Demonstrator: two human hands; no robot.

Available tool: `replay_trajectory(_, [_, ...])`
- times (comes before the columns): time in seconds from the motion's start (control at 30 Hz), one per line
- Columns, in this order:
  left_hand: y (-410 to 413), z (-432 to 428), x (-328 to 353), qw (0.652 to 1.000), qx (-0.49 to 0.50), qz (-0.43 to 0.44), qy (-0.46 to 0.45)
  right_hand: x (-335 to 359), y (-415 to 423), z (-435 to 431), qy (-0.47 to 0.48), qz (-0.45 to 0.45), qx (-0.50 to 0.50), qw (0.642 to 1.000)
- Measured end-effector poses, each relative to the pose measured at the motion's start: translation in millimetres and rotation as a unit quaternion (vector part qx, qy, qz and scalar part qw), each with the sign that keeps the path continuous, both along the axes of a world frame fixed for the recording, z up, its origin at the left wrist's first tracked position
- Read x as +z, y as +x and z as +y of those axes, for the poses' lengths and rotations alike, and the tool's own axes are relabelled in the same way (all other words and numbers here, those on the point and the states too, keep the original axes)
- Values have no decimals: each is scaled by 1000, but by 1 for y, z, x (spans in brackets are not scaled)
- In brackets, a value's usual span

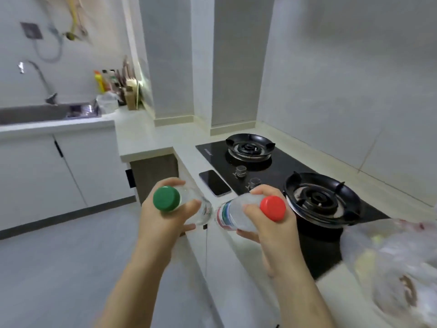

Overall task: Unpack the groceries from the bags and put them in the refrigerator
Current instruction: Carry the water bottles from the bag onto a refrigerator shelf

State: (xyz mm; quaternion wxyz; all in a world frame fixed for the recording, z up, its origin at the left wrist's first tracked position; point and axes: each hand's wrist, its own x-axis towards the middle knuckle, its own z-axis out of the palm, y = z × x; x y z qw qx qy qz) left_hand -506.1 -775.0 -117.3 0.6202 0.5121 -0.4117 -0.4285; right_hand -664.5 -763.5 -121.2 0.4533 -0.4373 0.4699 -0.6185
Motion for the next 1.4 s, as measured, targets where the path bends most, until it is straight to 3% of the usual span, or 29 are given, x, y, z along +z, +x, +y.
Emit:
replay_trajectory(0.3, [155, 75, -33, 983, 157, -33, 87, -26, 164, 29, 60, 59, 201, 976])
replay_trajectory(0.53, [232, 154, -55, 940, 315, -23, 129, -41, 265, 60, 125, 118, 387, 906])
replay_trajectory(0.77, [257, 241, -63, 867, 480, 24, 129, -49, 336, 102, 115, 139, 557, 811])
replay_trajectory(0.97, [249, 312, -65, 777, 616, 66, 112, -49, 373, 153, 89, 157, 682, 709])
replay_trajectory(1.27, [249, 410, -34, 640, 764, 50, 58, -21, 418, 246, 17, 109, 792, 600])
replay_trajectory(1.4, [270, 454, -9, 609, 793, 22, 23, 5, 450, 291, -18, 63, 817, 572])
